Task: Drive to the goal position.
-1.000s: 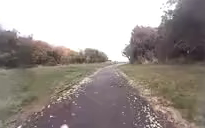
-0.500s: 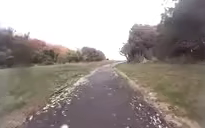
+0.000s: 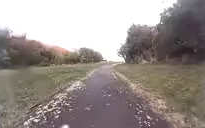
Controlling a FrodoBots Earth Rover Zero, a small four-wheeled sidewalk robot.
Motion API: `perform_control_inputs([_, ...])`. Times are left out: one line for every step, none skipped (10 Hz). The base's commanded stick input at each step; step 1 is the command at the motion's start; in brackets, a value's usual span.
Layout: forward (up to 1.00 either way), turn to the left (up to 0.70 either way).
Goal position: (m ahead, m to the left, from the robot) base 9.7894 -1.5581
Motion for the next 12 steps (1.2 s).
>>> perform_control_inputs([0.70,-0.07])
perform_control_inputs([0.70,0.00])
perform_control_inputs([0.70,0.00])
perform_control_inputs([0.70,-0.02])
perform_control_inputs([0.70,-0.10])
perform_control_inputs([0.70,-0.19])
perform_control_inputs([0.70,-0.23])
perform_control_inputs([0.70,-0.09])
perform_control_inputs([0.70,0.00])
perform_control_inputs([0.70,0.00])
perform_control_inputs([0.70,0.00])
perform_control_inputs([0.70,0.00])
